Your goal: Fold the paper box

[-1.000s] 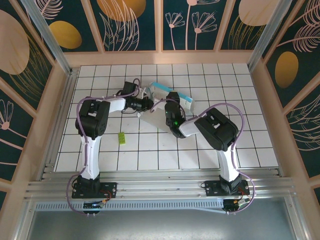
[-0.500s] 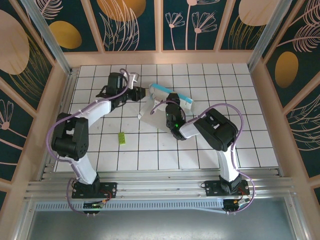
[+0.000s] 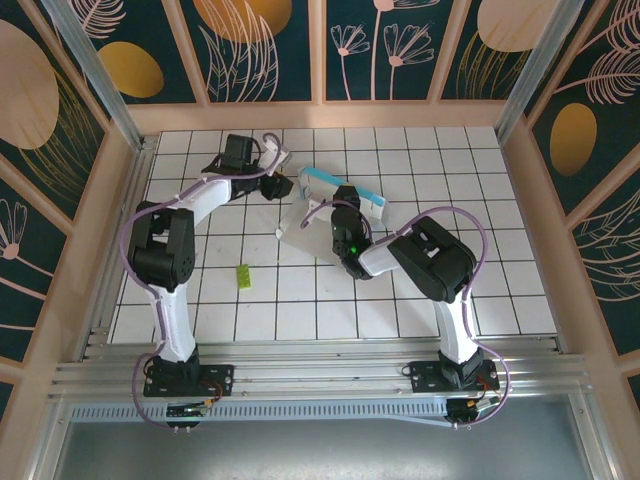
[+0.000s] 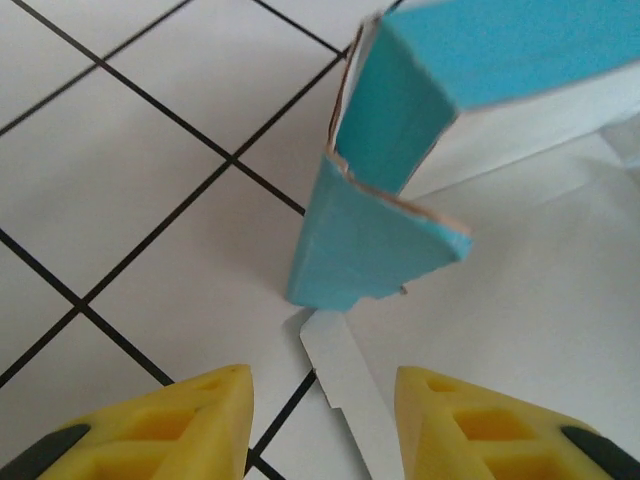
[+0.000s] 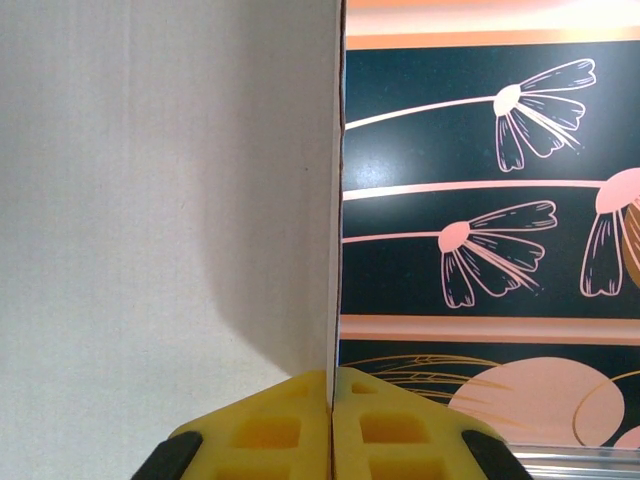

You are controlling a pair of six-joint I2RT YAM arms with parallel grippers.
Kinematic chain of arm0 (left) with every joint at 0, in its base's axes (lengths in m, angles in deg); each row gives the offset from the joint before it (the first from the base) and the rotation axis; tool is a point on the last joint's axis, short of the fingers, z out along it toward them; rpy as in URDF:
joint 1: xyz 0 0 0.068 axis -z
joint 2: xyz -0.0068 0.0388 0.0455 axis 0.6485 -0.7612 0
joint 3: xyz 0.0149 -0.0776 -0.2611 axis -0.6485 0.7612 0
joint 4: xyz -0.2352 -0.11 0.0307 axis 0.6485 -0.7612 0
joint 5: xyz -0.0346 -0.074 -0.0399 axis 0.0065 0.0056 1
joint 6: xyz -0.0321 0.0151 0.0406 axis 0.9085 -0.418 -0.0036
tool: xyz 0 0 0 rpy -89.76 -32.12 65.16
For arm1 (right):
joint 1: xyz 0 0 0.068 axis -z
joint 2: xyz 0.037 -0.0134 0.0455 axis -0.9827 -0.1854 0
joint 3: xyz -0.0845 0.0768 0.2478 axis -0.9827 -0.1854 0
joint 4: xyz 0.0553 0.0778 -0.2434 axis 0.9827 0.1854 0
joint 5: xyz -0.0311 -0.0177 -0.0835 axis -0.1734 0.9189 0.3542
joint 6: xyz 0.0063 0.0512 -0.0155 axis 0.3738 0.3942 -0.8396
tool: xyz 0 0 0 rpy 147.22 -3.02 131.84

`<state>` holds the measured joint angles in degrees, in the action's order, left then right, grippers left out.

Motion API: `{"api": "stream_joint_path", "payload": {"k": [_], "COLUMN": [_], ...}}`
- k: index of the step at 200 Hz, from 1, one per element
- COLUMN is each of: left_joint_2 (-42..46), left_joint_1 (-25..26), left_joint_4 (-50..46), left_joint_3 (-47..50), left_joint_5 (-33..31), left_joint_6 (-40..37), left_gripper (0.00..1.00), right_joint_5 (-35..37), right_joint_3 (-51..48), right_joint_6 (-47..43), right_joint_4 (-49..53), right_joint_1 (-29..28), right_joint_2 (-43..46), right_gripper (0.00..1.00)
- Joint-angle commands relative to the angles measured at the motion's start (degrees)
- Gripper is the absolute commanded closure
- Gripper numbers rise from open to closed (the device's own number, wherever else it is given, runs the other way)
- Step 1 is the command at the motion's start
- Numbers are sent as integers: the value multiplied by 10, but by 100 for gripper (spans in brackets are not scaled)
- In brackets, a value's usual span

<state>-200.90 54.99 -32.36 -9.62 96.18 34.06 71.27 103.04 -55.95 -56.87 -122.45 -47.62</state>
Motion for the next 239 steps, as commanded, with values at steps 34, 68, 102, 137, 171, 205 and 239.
{"api": "stream_joint_path", "payload": {"k": [34,68,102,137,171,205,239], "left_joint_2": [-58,-92,-126,-170,-194,-193,-187], "left_joint_1": [2,2,3,12,25,35,44], "left_joint_4": [14,-44,-114,-155,-162,-152,-132], "left_joint_3": [-72,-129,-191,-263,-295,-289,-268], "left_joint_5": [5,54,97,88,68,79,64], "left_joint_6": [-56,-81,-94,-74,-57,-38,-39], "left_gripper": [48,48,52,56,63,63,64], "right_joint_5": [-16,-19,-20,-24,-26,-24,-23], "right_joint_3": [7,13,23,28,28,38,45], "right_joint_6": [26,27,26,29,41,72,87], "right_joint_4": [49,52,56,58,73,105,120], "right_joint_1": [2,2,2,0,0,-1,-1], "right_joint_2": [11,9,3,3,8,10,8], "right_gripper": [91,91,91,91,91,91,91]}}
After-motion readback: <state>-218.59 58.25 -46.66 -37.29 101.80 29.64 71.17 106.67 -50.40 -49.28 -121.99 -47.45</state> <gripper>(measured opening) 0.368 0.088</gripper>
